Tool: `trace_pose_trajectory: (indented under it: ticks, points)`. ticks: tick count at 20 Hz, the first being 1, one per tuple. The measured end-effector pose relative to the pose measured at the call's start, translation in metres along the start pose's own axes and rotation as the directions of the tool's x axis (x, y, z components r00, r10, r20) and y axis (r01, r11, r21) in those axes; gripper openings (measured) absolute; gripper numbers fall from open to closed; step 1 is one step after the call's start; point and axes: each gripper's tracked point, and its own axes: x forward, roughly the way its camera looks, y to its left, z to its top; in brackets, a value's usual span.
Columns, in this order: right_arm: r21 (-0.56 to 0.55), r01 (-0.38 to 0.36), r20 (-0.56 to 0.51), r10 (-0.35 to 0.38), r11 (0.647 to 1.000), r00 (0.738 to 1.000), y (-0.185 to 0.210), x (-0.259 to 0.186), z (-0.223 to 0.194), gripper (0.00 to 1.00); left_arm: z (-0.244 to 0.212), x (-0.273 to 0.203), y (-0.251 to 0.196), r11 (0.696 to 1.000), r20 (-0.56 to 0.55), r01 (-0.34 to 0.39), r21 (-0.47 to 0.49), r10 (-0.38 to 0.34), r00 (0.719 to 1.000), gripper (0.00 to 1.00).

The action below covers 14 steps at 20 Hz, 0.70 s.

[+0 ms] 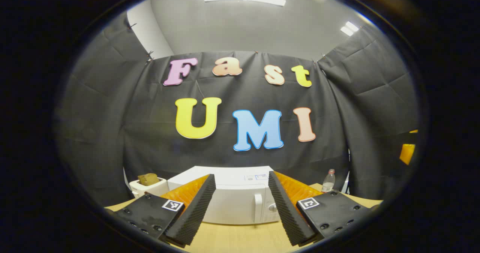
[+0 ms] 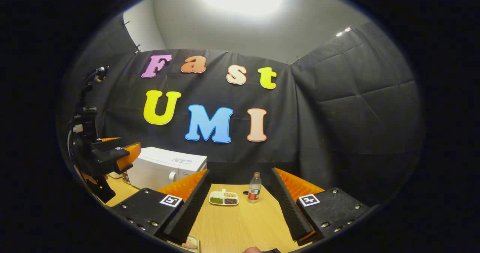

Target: Open the microwave oven with the left hand, put the food in, and close the microwave oven.

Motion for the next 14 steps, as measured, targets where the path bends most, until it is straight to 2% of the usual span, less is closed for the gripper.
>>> trace_pose_trajectory:
  ticks: [9,14]
  points:
    - [-0.006,0.040,-0.040,-0.041,0.999,0.998,-0.010,-0.020,-0.008,0.97,-0.065,0.075,-0.030,0.999,-0.028,0.049,-0.003,-0.049,0.998,0.96]
    - [-0.025,0.086,-0.064,-0.088,0.996,0.994,-0.024,-0.026,-0.014,0.97,-0.118,0.112,-0.044,0.997,-0.103,0.067,0.040,-0.062,0.993,0.95]
